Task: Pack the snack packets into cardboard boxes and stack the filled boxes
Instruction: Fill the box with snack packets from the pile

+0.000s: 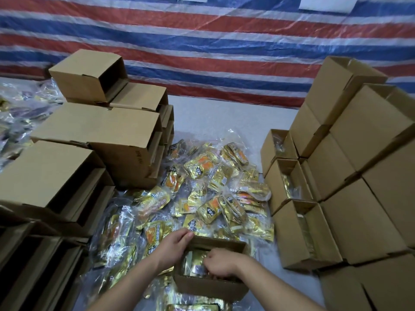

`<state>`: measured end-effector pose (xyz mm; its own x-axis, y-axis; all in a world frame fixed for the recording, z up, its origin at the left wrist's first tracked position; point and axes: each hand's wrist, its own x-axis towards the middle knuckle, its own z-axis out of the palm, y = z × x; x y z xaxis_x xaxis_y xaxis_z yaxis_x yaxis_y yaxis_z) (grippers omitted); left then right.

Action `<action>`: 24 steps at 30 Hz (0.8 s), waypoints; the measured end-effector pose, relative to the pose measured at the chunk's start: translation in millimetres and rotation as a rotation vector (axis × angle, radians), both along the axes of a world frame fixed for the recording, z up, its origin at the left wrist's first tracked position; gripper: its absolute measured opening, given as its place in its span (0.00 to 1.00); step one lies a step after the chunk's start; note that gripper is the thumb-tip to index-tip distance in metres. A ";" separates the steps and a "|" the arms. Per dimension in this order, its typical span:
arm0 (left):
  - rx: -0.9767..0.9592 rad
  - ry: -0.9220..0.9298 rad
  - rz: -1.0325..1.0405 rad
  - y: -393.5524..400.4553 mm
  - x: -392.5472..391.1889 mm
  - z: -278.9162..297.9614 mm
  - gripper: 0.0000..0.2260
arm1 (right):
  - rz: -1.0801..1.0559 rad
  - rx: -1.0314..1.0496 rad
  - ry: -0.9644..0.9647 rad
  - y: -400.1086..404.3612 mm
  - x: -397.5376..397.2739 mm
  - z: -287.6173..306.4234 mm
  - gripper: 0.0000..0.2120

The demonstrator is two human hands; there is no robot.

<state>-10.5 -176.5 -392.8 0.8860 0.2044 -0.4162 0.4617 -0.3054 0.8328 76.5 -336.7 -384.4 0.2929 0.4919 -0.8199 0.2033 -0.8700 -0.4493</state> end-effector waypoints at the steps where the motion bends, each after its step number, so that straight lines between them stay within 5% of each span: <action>1: 0.016 -0.002 -0.005 0.0 -0.5 -0.6 0.13 | 0.007 -0.019 0.021 1.1 -2.2 -0.7 0.16; 6: 0.037 0.019 -0.020 2.0 -2.1 -1.9 0.13 | 0.042 -0.008 0.043 3.2 -3.7 9.6 0.22; 9: -0.009 0.039 -0.004 1.2 -2.6 -1.1 0.12 | 0.013 0.140 -0.040 -2.9 0.6 26.1 0.16; 13: -0.045 0.033 0.018 -0.4 -4.4 2.3 0.11 | 0.025 0.386 -0.538 -6.1 18.8 57.1 0.06; 17: -0.034 0.031 0.015 -2.4 -3.9 6.5 0.12 | 0.302 0.156 -0.556 -5.5 30.6 55.0 0.27; 20: -0.008 0.035 0.002 -4.4 -4.0 12.8 0.13 | 0.430 0.063 -0.551 -3.3 23.5 39.5 0.15; 24: -0.004 0.035 -0.013 -13.5 2.0 25.5 0.13 | 0.321 0.136 -0.564 -19.4 24.0 34.9 0.08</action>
